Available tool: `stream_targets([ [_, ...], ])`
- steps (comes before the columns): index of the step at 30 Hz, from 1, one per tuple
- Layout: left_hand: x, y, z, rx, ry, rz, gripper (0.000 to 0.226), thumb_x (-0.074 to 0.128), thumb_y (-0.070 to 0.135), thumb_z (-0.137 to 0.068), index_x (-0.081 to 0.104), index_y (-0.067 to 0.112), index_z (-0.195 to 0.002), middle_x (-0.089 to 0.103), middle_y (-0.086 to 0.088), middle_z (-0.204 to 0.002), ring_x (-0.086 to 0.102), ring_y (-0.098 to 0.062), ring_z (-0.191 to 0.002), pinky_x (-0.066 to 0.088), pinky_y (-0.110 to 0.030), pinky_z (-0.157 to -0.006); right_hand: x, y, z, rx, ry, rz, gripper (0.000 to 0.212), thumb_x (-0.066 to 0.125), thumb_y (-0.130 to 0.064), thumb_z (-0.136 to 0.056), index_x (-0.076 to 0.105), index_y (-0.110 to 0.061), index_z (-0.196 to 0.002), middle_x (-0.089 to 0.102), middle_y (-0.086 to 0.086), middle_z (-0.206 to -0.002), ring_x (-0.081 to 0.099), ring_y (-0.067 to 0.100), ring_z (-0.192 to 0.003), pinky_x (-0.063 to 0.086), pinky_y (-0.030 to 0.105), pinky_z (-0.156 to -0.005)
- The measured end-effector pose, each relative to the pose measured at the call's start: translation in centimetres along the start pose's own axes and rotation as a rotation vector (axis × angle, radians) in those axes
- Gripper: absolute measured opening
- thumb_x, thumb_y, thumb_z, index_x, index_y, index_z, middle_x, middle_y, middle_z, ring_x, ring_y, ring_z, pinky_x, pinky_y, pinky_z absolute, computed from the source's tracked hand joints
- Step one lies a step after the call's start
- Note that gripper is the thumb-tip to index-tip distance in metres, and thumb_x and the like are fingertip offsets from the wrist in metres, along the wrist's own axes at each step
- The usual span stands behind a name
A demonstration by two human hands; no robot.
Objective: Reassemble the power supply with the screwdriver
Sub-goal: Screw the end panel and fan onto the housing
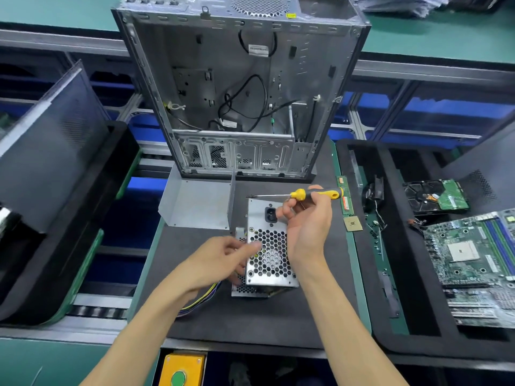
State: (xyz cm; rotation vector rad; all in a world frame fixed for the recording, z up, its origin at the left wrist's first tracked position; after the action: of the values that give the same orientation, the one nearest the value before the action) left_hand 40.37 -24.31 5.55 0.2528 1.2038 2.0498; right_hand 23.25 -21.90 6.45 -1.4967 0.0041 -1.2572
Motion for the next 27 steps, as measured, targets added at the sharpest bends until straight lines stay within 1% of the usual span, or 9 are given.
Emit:
stream_targets([
  [2, 0.51, -0.08, 0.34, 0.02, -0.038, 0.026, 0.048, 0.074, 0.06, -0.073, 0.075, 0.017, -0.095, 0.075, -0.006, -0.083, 0.067, -0.003, -0.064, 0.054, -0.017, -0.06, 0.11, -0.14, 0.08, 0.002, 0.0, 0.009, 0.005, 0.041, -0.012, -0.089, 0.046, -0.014, -0.088, 0.054, -0.002, -0.068, 0.045, 0.019, -0.061, 0.044, 0.032, -0.049],
  [6, 0.94, -0.25, 0.41, 0.047, -0.063, 0.197, 0.012, 0.076, 0.029, -0.089, 0.077, 0.02, -0.098, 0.074, 0.005, -0.08, 0.063, -0.004, -0.064, 0.049, -0.016, -0.057, 0.21, -0.25, 0.18, 0.0, 0.0, 0.017, 0.003, 0.042, -0.013, -0.088, 0.046, -0.014, -0.088, 0.053, -0.001, -0.068, 0.046, 0.017, -0.06, 0.044, 0.031, -0.048],
  [10, 1.26, -0.48, 0.36, 0.05, -0.058, 0.282, 0.019, 0.077, 0.024, -0.087, 0.08, 0.015, -0.103, 0.078, -0.005, -0.102, 0.067, -0.006, -0.081, 0.048, -0.018, -0.068, 0.21, -0.15, 0.15, -0.002, -0.002, 0.034, 0.012, 0.038, -0.008, -0.095, 0.046, -0.014, -0.087, 0.051, -0.001, -0.068, 0.045, 0.017, -0.058, 0.044, 0.031, -0.047],
  [12, 1.23, -0.47, 0.3, 0.049, -0.041, 0.283, 0.019, 0.079, 0.025, -0.085, 0.08, 0.015, -0.102, 0.079, -0.005, -0.102, 0.068, -0.007, -0.084, 0.048, -0.019, -0.07, 0.15, -0.13, 0.09, 0.003, 0.001, 0.029, 0.014, 0.037, -0.008, -0.096, 0.047, -0.015, -0.088, 0.051, -0.002, -0.068, 0.045, 0.017, -0.057, 0.043, 0.03, -0.046],
  [15, 1.0, -0.31, -0.04, 0.029, -0.031, 0.318, 0.016, 0.079, 0.017, -0.084, 0.08, 0.012, -0.099, 0.079, -0.004, -0.098, 0.071, -0.006, -0.079, 0.051, -0.015, -0.063, 0.18, -0.04, 0.03, 0.009, -0.007, 0.021, 0.01, 0.039, -0.009, -0.095, 0.046, -0.014, -0.089, 0.051, -0.001, -0.068, 0.046, 0.016, -0.057, 0.043, 0.03, -0.046],
  [18, 0.93, -0.12, -0.22, -0.026, -0.1, 0.452, 0.024, 0.075, 0.006, -0.086, 0.076, 0.005, -0.111, 0.078, -0.01, -0.104, 0.073, -0.011, -0.081, 0.061, -0.029, -0.074, 0.15, 0.12, 0.02, 0.02, -0.008, 0.024, 0.009, 0.038, -0.009, -0.096, 0.045, -0.014, -0.092, 0.049, -0.001, -0.066, 0.045, 0.016, -0.054, 0.042, 0.029, -0.046],
  [20, 0.99, -0.19, -0.22, -0.038, -0.122, 0.521, 0.027, 0.073, 0.004, -0.087, 0.073, 0.002, -0.114, 0.077, -0.013, -0.108, 0.075, -0.015, -0.086, 0.062, -0.037, -0.08, 0.2, 0.12, -0.02, 0.027, -0.01, 0.022, 0.009, 0.038, -0.01, -0.096, 0.044, -0.014, -0.093, 0.048, -0.001, -0.065, 0.045, 0.015, -0.053, 0.041, 0.029, -0.045],
  [24, 1.14, -0.51, -0.12, -0.048, -0.127, 0.587, 0.035, 0.073, 0.009, -0.084, 0.07, 0.001, -0.117, 0.073, -0.021, -0.116, 0.072, -0.023, -0.095, 0.062, -0.037, -0.079, 0.22, 0.09, -0.09, 0.044, -0.014, 0.008, 0.007, 0.038, -0.011, -0.097, 0.044, -0.014, -0.095, 0.047, 0.0, -0.067, 0.044, 0.015, -0.053, 0.041, 0.03, -0.045],
  [27, 0.99, -0.6, 0.12, -0.082, -0.137, 0.599, 0.032, 0.069, 0.012, -0.091, 0.067, 0.005, -0.122, 0.071, -0.021, -0.119, 0.071, -0.024, -0.098, 0.061, -0.042, -0.083, 0.36, 0.19, -0.11, 0.065, -0.027, -0.015, 0.011, 0.037, -0.009, -0.097, 0.045, -0.015, -0.092, 0.046, 0.001, -0.068, 0.044, 0.015, -0.052, 0.041, 0.029, -0.045],
])
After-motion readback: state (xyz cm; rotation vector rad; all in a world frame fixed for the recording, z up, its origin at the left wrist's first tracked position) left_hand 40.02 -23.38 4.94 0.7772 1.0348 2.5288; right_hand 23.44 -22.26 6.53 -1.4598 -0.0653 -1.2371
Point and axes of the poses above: each hand's wrist, its own z-axis away from the middle knuckle, its own x-axis out of the palm, y = z × x, the point moved 1 cm from there along -z, towards the middle knuckle
